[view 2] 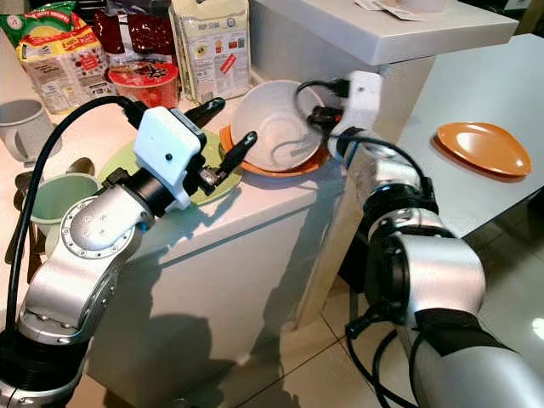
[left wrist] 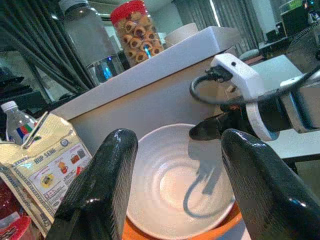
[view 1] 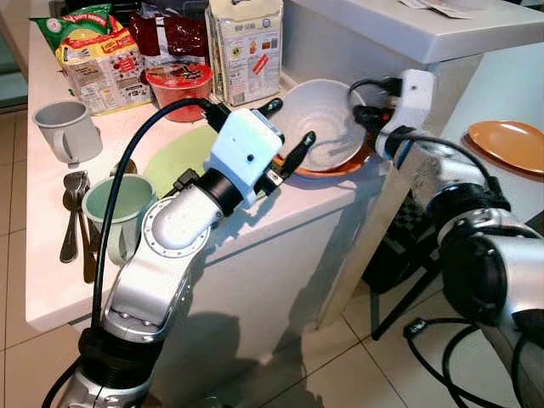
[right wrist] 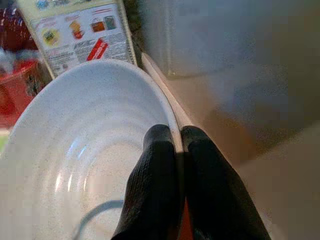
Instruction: Setting the table
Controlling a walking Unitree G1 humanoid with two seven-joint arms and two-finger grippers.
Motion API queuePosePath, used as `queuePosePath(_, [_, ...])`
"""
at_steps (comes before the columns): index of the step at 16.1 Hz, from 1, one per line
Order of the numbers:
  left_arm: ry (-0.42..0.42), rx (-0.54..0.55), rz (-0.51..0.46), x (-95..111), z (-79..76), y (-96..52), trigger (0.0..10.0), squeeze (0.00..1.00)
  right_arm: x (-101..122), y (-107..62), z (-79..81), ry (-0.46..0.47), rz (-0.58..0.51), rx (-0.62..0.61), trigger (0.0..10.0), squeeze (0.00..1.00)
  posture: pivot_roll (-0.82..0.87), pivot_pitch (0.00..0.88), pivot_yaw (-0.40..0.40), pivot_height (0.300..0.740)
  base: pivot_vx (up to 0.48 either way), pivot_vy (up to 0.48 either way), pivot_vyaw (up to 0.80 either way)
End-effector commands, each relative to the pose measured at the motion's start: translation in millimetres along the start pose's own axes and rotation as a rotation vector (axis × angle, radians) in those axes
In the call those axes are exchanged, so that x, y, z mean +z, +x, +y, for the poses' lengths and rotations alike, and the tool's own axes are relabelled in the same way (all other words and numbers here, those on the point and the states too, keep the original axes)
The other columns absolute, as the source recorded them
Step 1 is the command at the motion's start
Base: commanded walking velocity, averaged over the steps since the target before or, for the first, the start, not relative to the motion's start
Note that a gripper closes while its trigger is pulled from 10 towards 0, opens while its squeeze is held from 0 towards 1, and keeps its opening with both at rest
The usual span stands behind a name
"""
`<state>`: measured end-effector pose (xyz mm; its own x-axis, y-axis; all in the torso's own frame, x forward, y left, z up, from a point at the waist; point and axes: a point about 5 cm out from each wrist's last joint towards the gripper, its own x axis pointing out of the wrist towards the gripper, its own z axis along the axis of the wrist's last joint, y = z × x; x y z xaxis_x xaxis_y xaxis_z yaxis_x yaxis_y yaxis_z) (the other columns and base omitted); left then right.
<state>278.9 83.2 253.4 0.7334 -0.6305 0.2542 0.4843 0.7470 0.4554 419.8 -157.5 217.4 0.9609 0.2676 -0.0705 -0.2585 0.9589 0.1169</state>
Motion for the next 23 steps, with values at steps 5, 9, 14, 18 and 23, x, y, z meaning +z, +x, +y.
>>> queuePosePath(5, [0.013, 0.075, -0.024, 4, 7.5, 2.7, 10.0, 0.0, 26, -2.4, 7.6, -0.314, -0.205, 0.043, 0.0, 0.0, 0.01, 0.0, -0.044, 0.74, 0.0, 0.0, 0.0])
queuePosePath(9, [0.038, 0.182, -0.019, 5, 23.9, 3.7, 10.0, 0.0, 41, -6.4, 21.4, -0.468, -0.365, 0.11, 0.0, 0.0, 0.02, 0.0, -0.045, 0.74, 0.0, 0.0, 0.0])
queuePosePath(14, [0.017, 0.423, 0.012, 8, 62.4, -7.7, 10.0, 0.0, 72, -29.1, 38.0, -0.55, -0.706, 0.152, 0.0, 0.0, 0.04, 0.0, -0.039, 0.74, 0.0, 0.0, 0.0])
queuePosePath(18, [-0.088, 0.467, 0.009, 6, 64.1, -14.8, 10.0, 0.0, 91, -76.7, 56.8, -0.5, -0.91, 0.18, 0.0, 0.0, 0.02, 0.0, -0.032, 0.74, 0.0, 0.0, 0.0])
queuePosePath(23, [-0.133, 0.417, -0.03, 16, 53.2, -16.7, 10.0, 0.0, 59, -121.2, 68.4, -0.378, -0.779, 0.124, 10.0, 0.0, 0.03, 0.0, -0.029, 0.74, 0.0, 0.0, 0.0])
